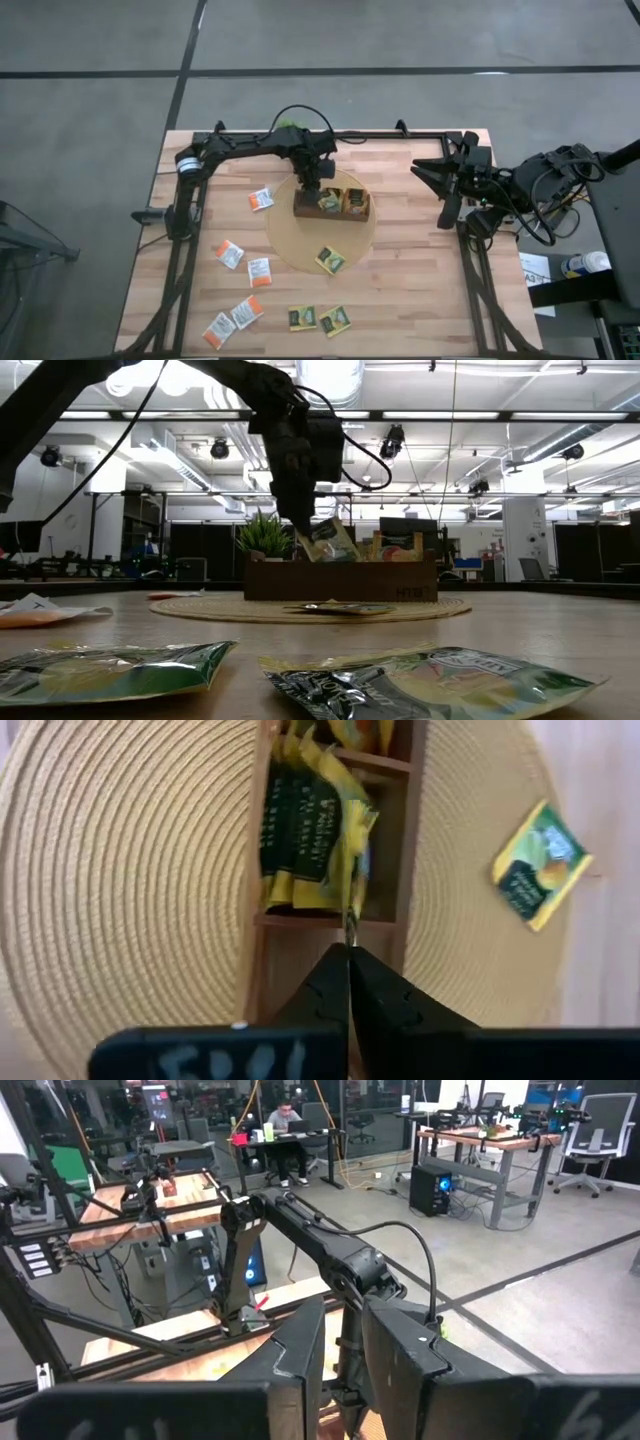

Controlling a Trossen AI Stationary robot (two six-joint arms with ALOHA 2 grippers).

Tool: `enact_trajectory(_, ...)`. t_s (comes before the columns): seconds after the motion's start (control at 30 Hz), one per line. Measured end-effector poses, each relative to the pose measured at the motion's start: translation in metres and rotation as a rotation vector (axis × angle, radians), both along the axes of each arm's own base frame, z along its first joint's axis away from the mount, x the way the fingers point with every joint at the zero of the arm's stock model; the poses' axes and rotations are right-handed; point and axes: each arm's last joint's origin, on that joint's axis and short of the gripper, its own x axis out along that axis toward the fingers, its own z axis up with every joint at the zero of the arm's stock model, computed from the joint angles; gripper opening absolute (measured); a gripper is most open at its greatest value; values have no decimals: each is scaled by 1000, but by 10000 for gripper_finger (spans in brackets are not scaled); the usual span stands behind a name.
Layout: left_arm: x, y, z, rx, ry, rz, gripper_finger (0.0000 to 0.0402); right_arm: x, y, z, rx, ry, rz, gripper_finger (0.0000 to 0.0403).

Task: Pick & Place Tea
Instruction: Put the yellow tea bag into the middle section of the wooden organizer

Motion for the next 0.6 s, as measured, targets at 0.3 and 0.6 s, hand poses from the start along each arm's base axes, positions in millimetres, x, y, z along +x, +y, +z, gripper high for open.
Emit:
enact_trajectory(0.3, 0, -1, 0, 10, 11, 1, 64, 0, 0, 0, 0, 0, 0, 68)
enact_trajectory(0.6, 1, -1, 3, 2, 5, 32, 89, 0, 0, 0, 0, 0, 0, 68)
